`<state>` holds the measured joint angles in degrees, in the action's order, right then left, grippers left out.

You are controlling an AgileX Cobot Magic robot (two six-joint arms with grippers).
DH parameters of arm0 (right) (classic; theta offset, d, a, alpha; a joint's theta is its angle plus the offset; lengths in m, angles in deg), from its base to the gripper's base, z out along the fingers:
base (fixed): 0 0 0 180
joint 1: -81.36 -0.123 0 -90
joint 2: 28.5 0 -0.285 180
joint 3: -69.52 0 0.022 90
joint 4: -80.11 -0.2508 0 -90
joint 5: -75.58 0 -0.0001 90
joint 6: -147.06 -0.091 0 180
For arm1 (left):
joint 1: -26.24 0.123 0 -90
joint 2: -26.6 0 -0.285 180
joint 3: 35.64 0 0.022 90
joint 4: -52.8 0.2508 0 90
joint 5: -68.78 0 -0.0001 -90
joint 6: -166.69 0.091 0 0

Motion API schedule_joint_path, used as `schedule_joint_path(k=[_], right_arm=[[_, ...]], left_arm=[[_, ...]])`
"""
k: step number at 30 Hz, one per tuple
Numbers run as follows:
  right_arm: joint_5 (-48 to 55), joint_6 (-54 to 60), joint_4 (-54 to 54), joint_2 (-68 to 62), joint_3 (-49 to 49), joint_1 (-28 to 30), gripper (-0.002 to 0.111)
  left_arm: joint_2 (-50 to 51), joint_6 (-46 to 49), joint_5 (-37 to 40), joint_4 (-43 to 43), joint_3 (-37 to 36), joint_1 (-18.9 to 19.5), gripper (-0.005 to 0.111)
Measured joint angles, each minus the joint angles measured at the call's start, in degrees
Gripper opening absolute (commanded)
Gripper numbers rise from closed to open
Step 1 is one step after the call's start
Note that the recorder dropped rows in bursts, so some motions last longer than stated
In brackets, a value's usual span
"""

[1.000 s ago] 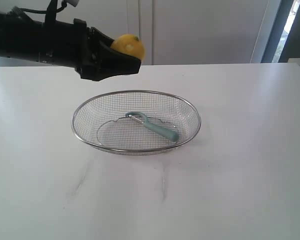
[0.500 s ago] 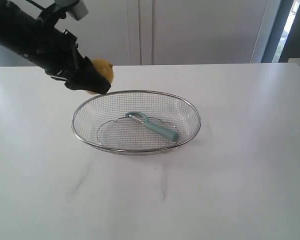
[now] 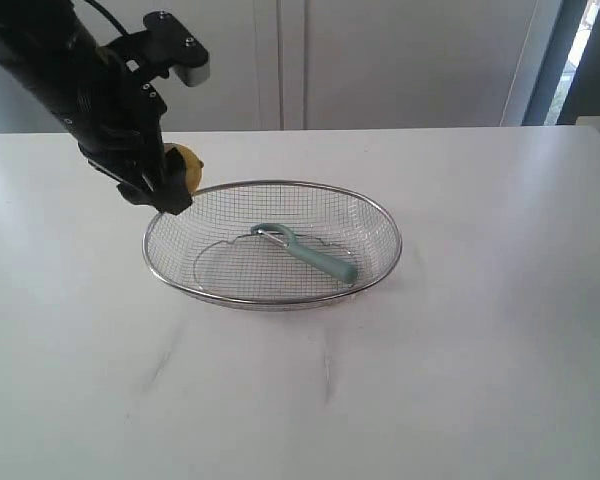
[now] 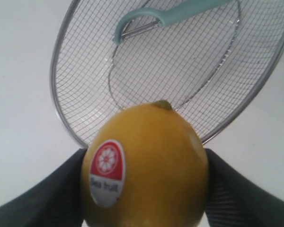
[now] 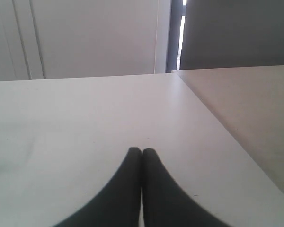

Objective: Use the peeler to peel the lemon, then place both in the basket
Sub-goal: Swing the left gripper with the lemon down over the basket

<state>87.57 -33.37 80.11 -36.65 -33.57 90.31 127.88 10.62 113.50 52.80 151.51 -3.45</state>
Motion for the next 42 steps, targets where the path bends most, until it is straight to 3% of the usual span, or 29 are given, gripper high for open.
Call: schedule_joint_path(k=[3, 13, 19, 25, 30, 42], right_arm=[[0.0, 0.0, 0.0, 0.0, 0.0, 0.0, 0.0], [0.0, 0.0, 0.0, 0.0, 0.0, 0.0, 0.0], [0.0, 0.0, 0.0, 0.0, 0.0, 0.0, 0.0], [0.0, 0.0, 0.0, 0.0, 0.0, 0.0, 0.0], [0.0, 0.0, 0.0, 0.0, 0.0, 0.0, 0.0], [0.0, 0.0, 0.0, 0.0, 0.0, 0.0, 0.0]], left_arm=[[0.0, -1.76, 0.76, 3.13, 1.11, -0.89, 0.0], [3.57, -3.24, 2.93, 2.15, 3.86, -0.91, 0.0], [7.88, -1.91, 4.26, -1.72, 4.57, -0.81, 0.0], [11.92, -0.07, 8.93, -8.96, 9.48, 2.59, 0.0], [13.12, 0.35, 9.05, -10.93, 11.62, 4.28, 0.0], [17.44, 0.51, 4.99, -12.05, 12.1, 4.28, 0.0]])
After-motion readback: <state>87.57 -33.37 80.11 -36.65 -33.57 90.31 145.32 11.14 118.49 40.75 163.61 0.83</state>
